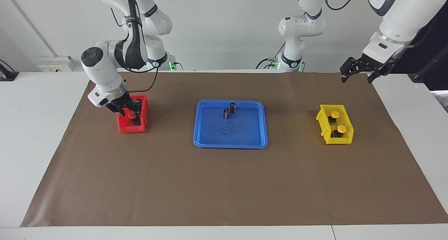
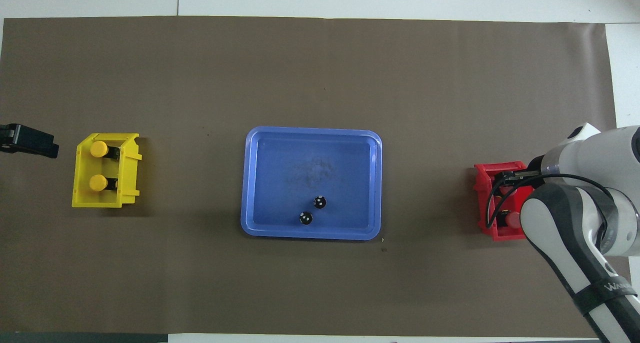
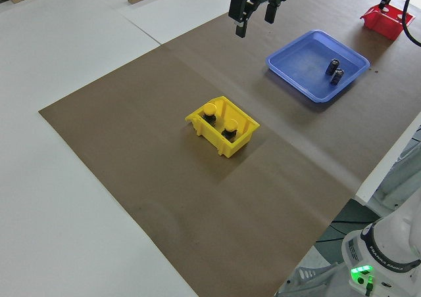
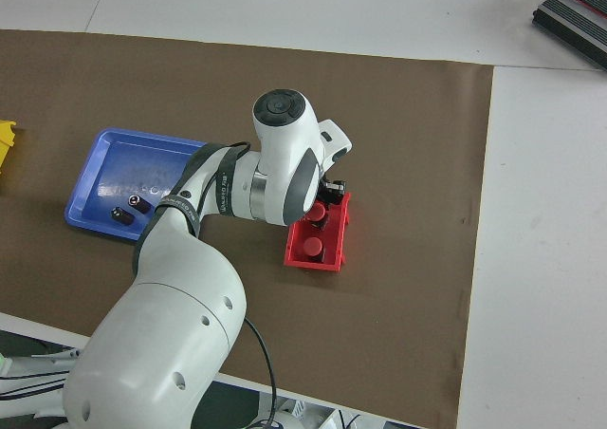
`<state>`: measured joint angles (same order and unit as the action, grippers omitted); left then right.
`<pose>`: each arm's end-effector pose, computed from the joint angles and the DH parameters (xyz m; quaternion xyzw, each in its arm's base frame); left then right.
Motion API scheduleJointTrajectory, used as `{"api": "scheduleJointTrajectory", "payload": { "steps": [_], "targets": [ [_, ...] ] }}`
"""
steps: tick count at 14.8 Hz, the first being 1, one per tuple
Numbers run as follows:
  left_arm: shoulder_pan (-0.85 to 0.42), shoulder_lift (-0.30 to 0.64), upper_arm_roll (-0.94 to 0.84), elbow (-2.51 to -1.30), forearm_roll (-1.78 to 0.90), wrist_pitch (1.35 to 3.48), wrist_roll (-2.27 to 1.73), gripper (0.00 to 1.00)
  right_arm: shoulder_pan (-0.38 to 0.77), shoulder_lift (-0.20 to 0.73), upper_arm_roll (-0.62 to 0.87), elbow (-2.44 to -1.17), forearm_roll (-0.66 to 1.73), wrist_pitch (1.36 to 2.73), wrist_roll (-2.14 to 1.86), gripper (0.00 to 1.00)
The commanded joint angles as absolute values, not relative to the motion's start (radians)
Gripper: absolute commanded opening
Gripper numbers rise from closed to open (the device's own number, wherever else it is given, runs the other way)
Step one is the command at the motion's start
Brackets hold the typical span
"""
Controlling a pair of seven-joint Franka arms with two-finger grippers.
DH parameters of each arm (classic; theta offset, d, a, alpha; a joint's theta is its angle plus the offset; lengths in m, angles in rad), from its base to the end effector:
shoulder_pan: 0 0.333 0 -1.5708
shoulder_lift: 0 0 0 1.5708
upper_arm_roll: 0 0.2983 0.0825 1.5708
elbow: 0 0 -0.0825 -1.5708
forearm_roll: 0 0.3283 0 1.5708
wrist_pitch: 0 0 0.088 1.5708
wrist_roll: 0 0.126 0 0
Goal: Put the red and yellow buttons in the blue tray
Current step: 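Reach the right gripper into the red caddy and grasp a red button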
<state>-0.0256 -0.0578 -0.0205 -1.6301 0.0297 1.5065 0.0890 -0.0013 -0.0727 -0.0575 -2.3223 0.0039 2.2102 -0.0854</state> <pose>0.4727 -0.0182 0.5861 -0.9971 0.0670 0.0332 0.0147 0.4501 -0.0264 0.3652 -0.9997 -0.0122 0.0194 0.0050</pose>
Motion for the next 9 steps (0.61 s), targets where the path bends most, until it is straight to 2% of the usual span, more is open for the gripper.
{"api": "scheduleJointTrajectory", "payload": {
  "steps": [1, 9],
  "targets": [
    [-0.005, -0.097, -0.020, -1.663, 0.035, 1.497, 0.083, 1.00, -0.012, -0.106, -0.054, -2.370, 0.023, 2.247, -0.121, 0.59],
    [-0.005, -0.100, -0.020, -1.660, 0.035, 1.522, 0.086, 1.00, -0.014, -0.104, -0.054, -2.408, 0.023, 2.292, -0.146, 0.58]
  ]
}}
